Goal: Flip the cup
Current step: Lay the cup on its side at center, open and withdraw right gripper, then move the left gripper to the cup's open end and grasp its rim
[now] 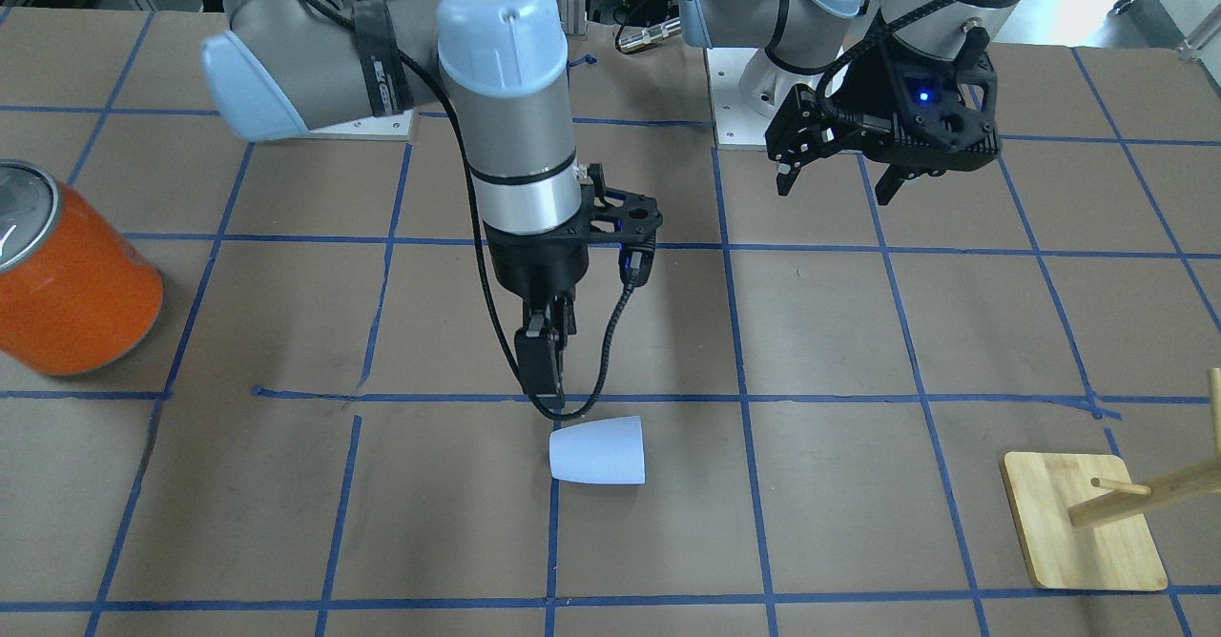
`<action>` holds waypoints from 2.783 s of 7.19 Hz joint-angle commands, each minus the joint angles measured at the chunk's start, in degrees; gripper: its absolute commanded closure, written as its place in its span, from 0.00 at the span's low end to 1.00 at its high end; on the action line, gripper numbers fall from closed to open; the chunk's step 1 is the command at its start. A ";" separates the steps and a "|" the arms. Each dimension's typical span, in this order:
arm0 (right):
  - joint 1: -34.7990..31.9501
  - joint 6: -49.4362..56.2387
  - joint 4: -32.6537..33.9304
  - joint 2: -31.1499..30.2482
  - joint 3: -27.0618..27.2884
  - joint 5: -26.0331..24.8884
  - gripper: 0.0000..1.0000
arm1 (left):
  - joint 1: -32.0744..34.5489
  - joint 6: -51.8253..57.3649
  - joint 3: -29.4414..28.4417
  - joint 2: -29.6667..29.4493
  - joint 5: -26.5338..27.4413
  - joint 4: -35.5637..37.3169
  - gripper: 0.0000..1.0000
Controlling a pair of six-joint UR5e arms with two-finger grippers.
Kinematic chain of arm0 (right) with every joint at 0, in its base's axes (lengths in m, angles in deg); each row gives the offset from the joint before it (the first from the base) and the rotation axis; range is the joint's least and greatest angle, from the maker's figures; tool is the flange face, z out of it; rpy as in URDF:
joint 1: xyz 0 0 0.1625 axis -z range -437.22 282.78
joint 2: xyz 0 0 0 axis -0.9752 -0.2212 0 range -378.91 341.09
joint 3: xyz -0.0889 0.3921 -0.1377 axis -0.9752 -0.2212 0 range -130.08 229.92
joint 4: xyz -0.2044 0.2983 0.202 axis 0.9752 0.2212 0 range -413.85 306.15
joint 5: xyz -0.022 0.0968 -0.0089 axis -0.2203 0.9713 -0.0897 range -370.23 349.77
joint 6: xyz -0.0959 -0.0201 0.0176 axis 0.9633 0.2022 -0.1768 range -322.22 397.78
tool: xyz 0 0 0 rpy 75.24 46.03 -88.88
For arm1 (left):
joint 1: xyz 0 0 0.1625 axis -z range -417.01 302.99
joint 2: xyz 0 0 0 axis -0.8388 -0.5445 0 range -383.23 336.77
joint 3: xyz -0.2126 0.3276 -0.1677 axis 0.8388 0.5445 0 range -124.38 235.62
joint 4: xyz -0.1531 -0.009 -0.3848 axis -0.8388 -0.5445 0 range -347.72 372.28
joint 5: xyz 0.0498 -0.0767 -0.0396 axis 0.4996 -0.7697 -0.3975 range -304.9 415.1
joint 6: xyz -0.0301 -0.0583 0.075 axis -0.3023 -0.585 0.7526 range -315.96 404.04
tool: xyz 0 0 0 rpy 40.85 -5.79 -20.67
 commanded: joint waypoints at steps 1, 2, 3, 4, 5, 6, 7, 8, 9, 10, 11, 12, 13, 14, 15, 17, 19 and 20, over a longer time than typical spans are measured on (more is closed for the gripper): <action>3.89 -10.72 -7.81 -6.45 0.09 -0.16 0.00 | -1.10 -1.43 0.41 -3.59 -12.01 5.38 0.00; 6.52 -16.86 -11.59 -8.74 0.00 -0.08 0.00 | -1.19 -2.31 1.02 -6.66 -14.90 5.67 0.00; 9.33 -19.18 -15.81 -11.63 -0.08 -0.16 0.00 | -1.19 -2.93 2.07 -10.60 -15.62 11.24 0.00; 13.89 -19.64 -21.50 -14.45 -0.35 0.01 0.00 | -1.19 -3.81 3.74 -14.21 -15.72 16.69 0.00; 18.11 -19.91 -25.56 -16.56 -0.26 0.01 0.00 | -1.19 -4.16 4.62 -18.16 -15.80 20.66 0.00; 20.59 -21.04 -27.52 -18.33 0.00 0.01 0.00 | -1.10 -7.30 4.72 -21.25 -20.24 23.83 0.00; 21.13 -30.28 -28.23 -18.87 0.00 0.19 0.00 | -1.10 -12.20 4.28 -23.89 -28.03 26.21 0.00; 21.05 -41.94 -28.33 -18.96 -0.17 0.80 0.00 | -1.02 -19.47 4.37 -26.35 -30.20 28.24 0.00; 20.88 -52.24 -28.50 -19.22 -0.17 0.98 0.00 | -0.58 -20.94 4.89 -28.90 -30.22 32.44 0.00; 20.88 -57.82 -29.11 -19.74 -0.17 0.98 0.00 | -0.58 -23.04 4.89 -30.75 -30.48 35.44 0.02; 20.70 -63.71 -30.95 -20.10 -0.17 1.07 0.00 | 0.38 -26.28 4.89 -32.25 -34.57 36.60 0.01; 19.92 -68.29 -31.14 -20.10 -0.17 1.07 0.00 | 1.35 -28.06 4.63 -32.87 -36.18 36.61 0.00; 19.47 -69.12 -34.10 -20.19 -0.17 0.98 0.00 | 1.44 -28.07 4.89 -33.14 -36.54 36.61 0.00; 19.47 -69.04 -34.39 -20.19 -0.17 1.15 0.00 | 1.79 -29.03 4.98 -33.93 -40.72 36.52 0.00; 19.47 -68.95 -34.04 -20.10 -0.17 1.24 0.00 | 1.80 -28.95 4.90 -34.54 -41.03 36.61 0.00; 19.47 -68.86 -33.78 -19.75 0.00 1.24 0.00 | 1.71 -28.95 4.63 -36.21 -40.94 37.22 0.00; 19.56 -68.95 -32.90 -19.57 0.00 1.24 0.00 | 1.80 -28.95 4.81 -37.18 -38.41 41.42 0.20; 19.73 -68.95 -31.51 -19.40 0.00 1.24 0.00 | 1.80 -28.95 4.72 -37.18 -38.39 42.66 0.35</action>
